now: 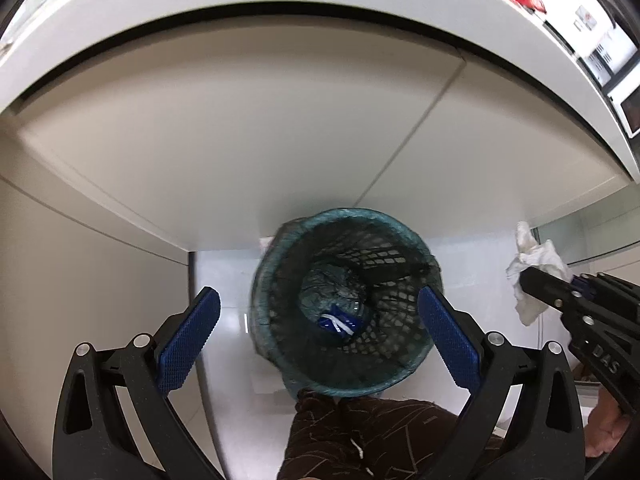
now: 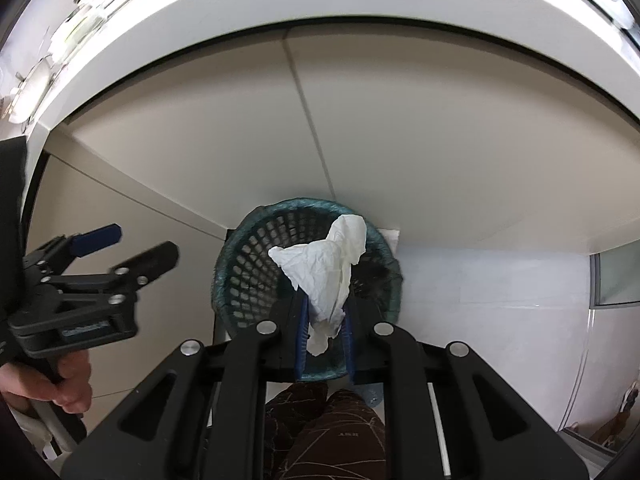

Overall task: Collect trash
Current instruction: 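Open the left tool to drop the wrapper while the right tool drops the tissue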

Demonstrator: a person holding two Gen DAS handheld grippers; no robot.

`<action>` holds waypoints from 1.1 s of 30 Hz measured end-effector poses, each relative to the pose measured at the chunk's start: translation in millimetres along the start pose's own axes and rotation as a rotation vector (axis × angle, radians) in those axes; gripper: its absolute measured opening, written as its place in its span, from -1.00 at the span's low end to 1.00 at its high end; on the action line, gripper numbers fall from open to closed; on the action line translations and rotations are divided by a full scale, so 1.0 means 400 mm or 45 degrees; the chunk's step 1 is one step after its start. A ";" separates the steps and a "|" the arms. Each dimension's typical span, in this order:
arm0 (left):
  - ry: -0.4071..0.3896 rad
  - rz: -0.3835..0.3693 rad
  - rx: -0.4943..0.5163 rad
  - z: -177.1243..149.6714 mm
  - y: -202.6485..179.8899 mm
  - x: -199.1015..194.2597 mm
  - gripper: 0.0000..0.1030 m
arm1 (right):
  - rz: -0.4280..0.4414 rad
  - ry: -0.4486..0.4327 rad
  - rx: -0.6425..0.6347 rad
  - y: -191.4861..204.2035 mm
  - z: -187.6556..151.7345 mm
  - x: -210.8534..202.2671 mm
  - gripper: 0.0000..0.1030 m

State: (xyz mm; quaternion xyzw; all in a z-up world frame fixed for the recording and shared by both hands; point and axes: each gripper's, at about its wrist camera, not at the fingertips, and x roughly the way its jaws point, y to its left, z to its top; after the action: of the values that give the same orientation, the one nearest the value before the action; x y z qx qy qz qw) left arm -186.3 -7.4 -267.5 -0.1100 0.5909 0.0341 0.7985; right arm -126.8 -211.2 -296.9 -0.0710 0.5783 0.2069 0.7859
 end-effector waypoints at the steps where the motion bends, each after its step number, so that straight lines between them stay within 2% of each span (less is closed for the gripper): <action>1: -0.005 -0.003 -0.009 -0.002 0.011 -0.004 0.88 | 0.005 0.001 -0.010 0.011 0.002 0.007 -0.72; 10: -0.006 0.044 -0.097 -0.044 0.111 -0.018 0.88 | 0.051 0.045 -0.085 0.082 0.000 0.065 -0.71; 17: -0.010 0.061 -0.121 -0.056 0.146 -0.022 0.88 | 0.049 0.088 -0.104 0.107 -0.011 0.112 -0.70; 23: -0.002 0.065 -0.119 -0.053 0.153 -0.023 0.89 | 0.048 0.119 -0.112 0.129 -0.005 0.148 -0.52; 30: 0.013 0.071 -0.125 -0.050 0.161 -0.014 0.89 | 0.032 0.150 -0.114 0.129 -0.002 0.177 -0.10; 33: 0.018 0.071 -0.131 -0.049 0.165 -0.007 0.89 | 0.029 0.159 -0.101 0.122 0.000 0.191 -0.05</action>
State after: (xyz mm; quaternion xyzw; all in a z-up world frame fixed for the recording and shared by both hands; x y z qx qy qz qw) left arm -217.8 52.7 -279.2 -0.1347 0.5967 0.0860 0.7864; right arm -127.8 -148.4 -362.2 -0.1081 0.6185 0.2337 0.7424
